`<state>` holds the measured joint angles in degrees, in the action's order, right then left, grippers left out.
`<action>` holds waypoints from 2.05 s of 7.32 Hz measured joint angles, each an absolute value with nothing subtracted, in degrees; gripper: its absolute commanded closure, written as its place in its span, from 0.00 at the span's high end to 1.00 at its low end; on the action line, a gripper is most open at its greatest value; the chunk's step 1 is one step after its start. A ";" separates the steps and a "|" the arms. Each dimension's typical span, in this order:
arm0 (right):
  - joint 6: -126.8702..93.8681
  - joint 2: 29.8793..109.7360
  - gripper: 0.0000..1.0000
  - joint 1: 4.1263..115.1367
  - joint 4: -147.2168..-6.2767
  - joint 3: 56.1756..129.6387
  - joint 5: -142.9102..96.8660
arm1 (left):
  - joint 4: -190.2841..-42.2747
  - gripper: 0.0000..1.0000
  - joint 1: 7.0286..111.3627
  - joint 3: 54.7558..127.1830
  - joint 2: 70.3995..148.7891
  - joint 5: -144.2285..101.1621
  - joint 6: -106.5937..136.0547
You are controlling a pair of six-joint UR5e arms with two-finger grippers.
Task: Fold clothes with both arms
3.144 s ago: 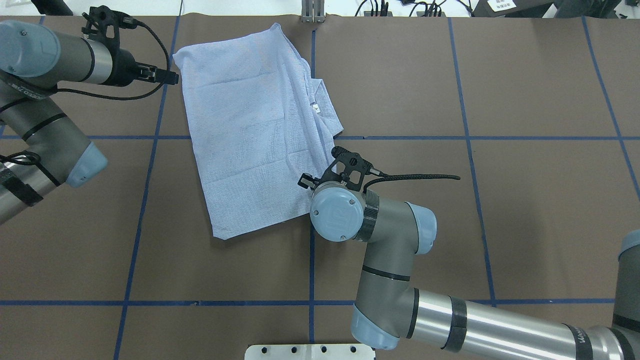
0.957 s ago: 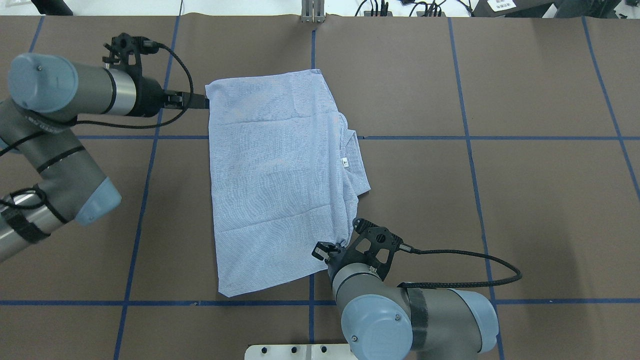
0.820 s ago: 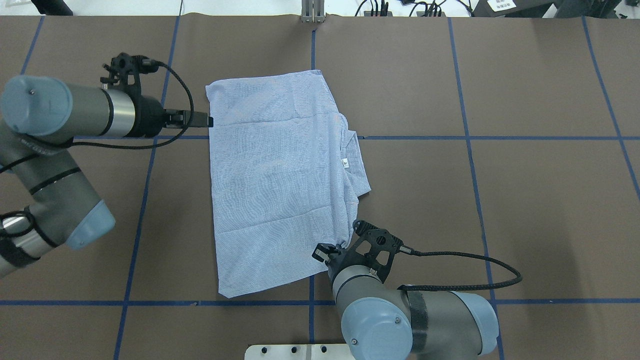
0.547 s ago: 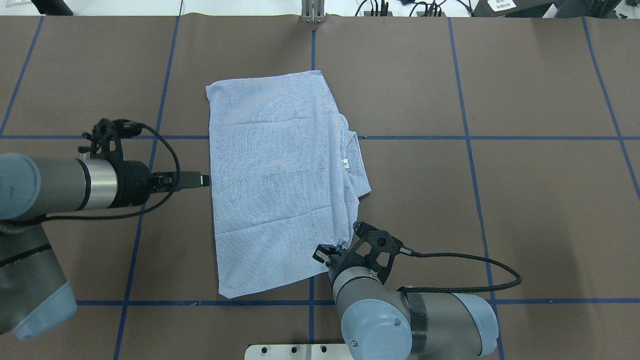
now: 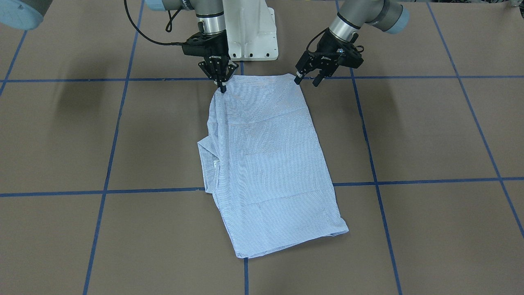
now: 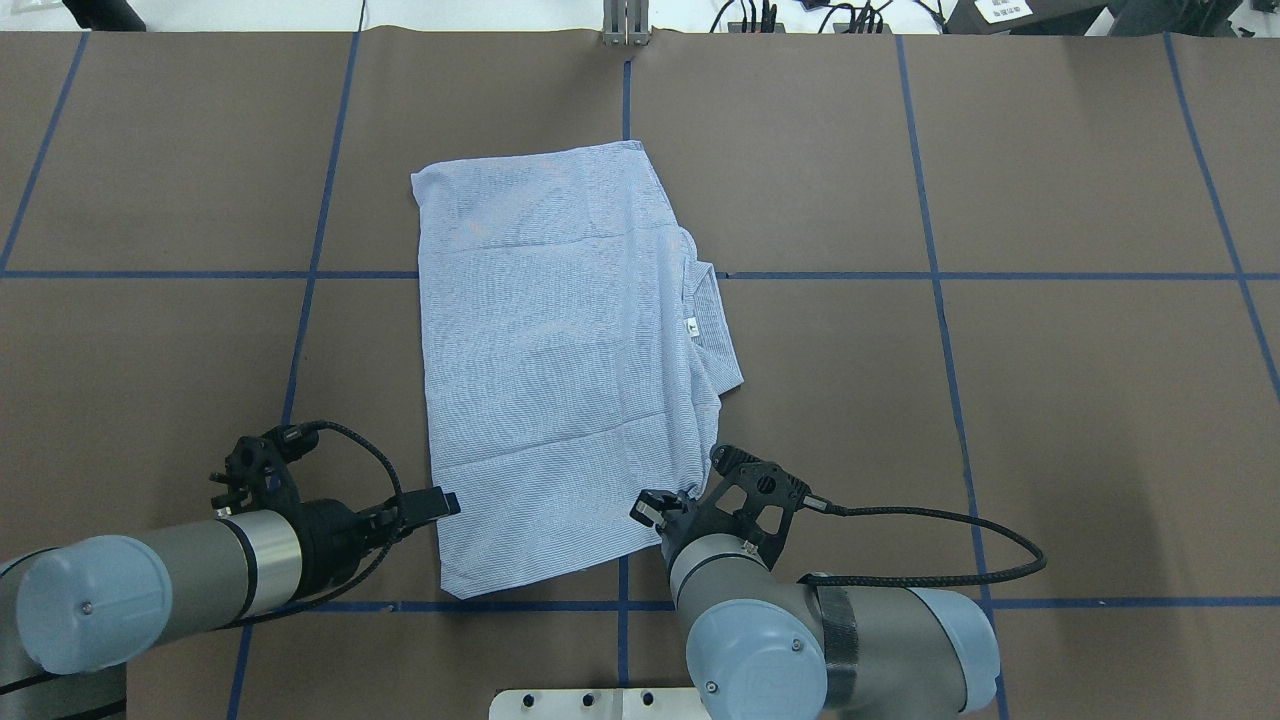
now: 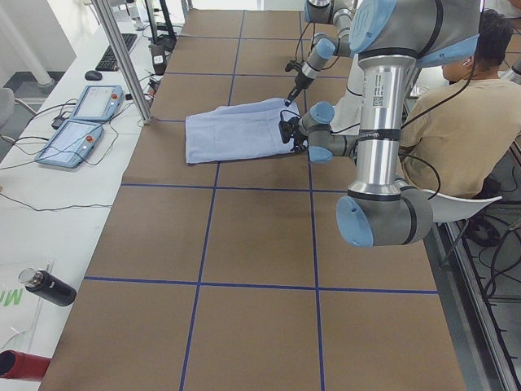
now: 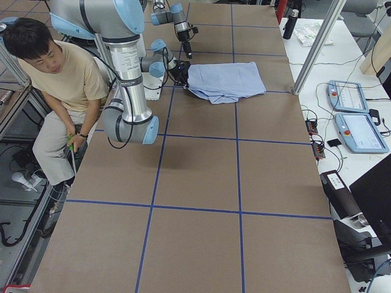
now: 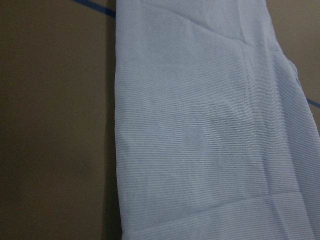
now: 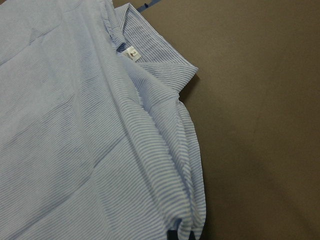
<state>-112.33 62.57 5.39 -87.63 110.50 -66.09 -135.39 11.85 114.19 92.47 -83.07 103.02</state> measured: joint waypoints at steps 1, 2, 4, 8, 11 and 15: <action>-112.32 62.57 0.00 5.39 -87.63 110.53 -66.10 | -134.68 0.83 10.51 113.10 93.36 -81.92 104.38; -112.32 62.58 0.00 5.38 -87.63 110.55 -66.10 | -134.37 0.83 9.99 111.74 94.43 -81.50 104.87; -112.32 62.63 0.00 5.37 -87.63 110.59 -66.09 | -134.23 0.83 8.98 109.91 95.87 -81.32 105.09; -112.32 62.64 0.00 5.45 -87.63 110.68 -66.09 | -134.21 0.10 7.69 109.37 96.64 -81.30 105.11; -112.19 63.04 0.00 5.52 -87.63 110.71 -66.09 | -134.21 0.00 7.54 109.65 96.83 -81.32 104.96; -111.98 66.23 0.00 4.74 -88.30 117.92 -66.29 | -134.19 0.00 7.68 116.93 96.31 -81.55 104.60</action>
